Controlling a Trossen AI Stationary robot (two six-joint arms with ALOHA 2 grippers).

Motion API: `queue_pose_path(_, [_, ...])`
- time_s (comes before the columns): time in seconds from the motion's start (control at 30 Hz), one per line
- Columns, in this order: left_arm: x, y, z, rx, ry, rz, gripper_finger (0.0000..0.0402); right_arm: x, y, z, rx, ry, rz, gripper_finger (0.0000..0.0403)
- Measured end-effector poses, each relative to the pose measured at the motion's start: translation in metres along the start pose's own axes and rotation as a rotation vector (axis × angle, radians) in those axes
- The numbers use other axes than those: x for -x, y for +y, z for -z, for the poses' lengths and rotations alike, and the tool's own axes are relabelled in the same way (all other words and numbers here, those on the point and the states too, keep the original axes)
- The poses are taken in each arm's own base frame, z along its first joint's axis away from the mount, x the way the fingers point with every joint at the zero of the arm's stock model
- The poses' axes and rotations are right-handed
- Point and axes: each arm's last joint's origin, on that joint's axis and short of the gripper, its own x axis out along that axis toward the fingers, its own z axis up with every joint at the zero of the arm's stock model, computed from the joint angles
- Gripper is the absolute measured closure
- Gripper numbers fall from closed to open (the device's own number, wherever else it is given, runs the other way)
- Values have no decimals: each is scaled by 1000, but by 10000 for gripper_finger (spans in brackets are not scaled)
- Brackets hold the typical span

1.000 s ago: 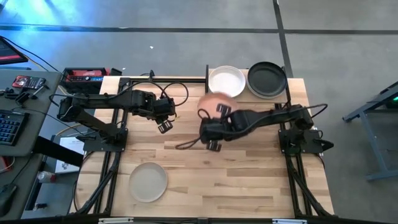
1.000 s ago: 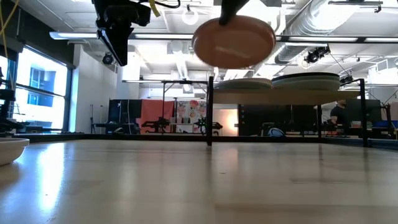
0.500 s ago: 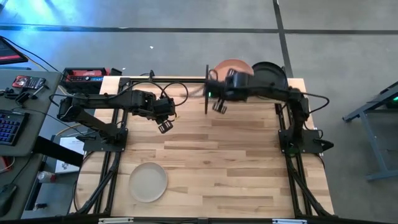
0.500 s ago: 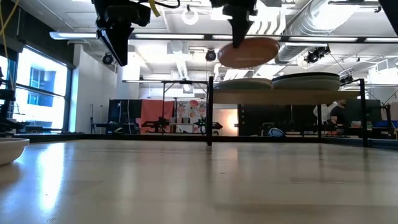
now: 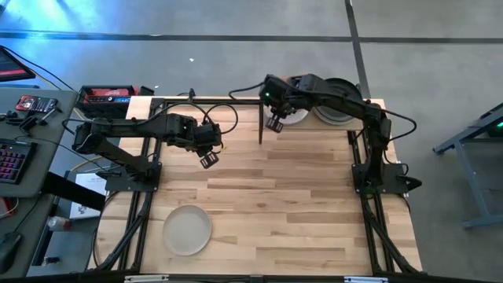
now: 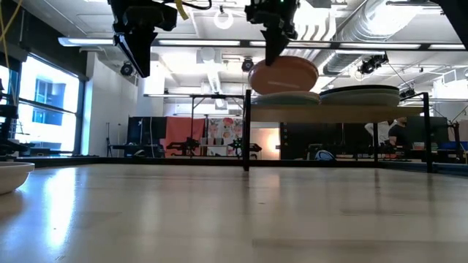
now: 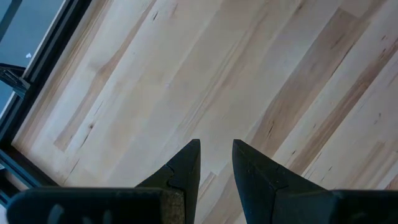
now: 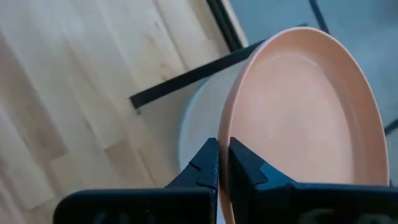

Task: Place and stack plates onto a shelf
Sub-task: Stack the brown plate on top of the white plate on the shelf

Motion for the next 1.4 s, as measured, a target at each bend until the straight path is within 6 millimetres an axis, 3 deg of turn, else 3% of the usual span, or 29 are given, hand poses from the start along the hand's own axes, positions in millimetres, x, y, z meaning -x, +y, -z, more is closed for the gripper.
queue_pose_path(0.23, [-1,3,-1,14,3,-6,319,-2,-2,0,-16,7,-89,403])
queue_pose_path(0.8, [-4,10,-4,44,8,-17,319,-16,-41,2,-139,40,-155,403])
queue_pose_path(1.4, [-4,10,-4,60,8,-17,319,-19,-38,5,-8,83,-156,403])
